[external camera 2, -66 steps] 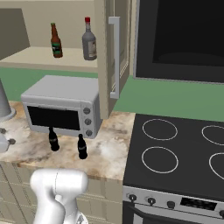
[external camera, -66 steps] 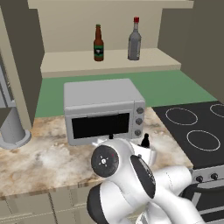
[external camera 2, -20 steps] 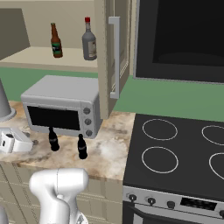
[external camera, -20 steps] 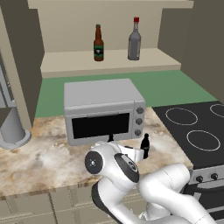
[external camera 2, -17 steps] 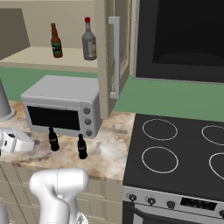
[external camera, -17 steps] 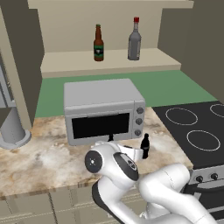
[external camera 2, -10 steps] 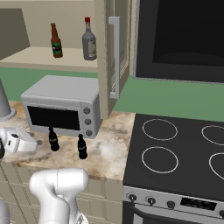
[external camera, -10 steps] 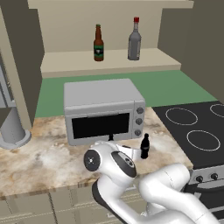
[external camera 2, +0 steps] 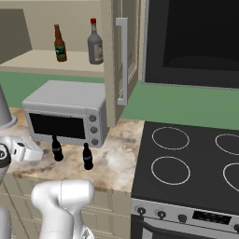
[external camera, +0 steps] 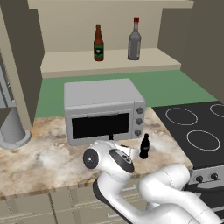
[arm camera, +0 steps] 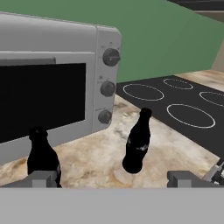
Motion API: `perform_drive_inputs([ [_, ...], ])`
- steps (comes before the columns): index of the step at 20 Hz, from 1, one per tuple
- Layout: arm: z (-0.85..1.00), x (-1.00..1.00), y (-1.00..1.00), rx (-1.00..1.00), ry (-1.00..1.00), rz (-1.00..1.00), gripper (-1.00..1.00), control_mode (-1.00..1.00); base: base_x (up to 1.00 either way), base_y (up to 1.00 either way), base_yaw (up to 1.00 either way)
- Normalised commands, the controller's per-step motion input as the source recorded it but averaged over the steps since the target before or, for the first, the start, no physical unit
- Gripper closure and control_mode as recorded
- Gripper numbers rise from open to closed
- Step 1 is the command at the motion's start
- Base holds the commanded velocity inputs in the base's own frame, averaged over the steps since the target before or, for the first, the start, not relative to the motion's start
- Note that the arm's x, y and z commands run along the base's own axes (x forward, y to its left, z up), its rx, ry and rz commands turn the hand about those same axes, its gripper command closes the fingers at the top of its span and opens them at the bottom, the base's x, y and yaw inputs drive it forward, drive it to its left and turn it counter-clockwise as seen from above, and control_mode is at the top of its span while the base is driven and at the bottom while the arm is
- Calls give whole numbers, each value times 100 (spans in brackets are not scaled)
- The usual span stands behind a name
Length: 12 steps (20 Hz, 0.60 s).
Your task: Sort all alcoholic drinks to one cabinet, and non-alcoholic drinks to the other.
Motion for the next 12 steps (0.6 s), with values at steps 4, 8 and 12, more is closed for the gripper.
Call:
perform_drive_inputs([
  [4, -8, 22, 0, 0, 0, 0, -100, -100, 0, 0, 0],
  [8, -12, 19, 4, 0, 0, 0, -100, -100, 0, 0, 0],
  [12, -12, 17, 7, 0, 0, 0, -100, -100, 0, 0, 0],
])
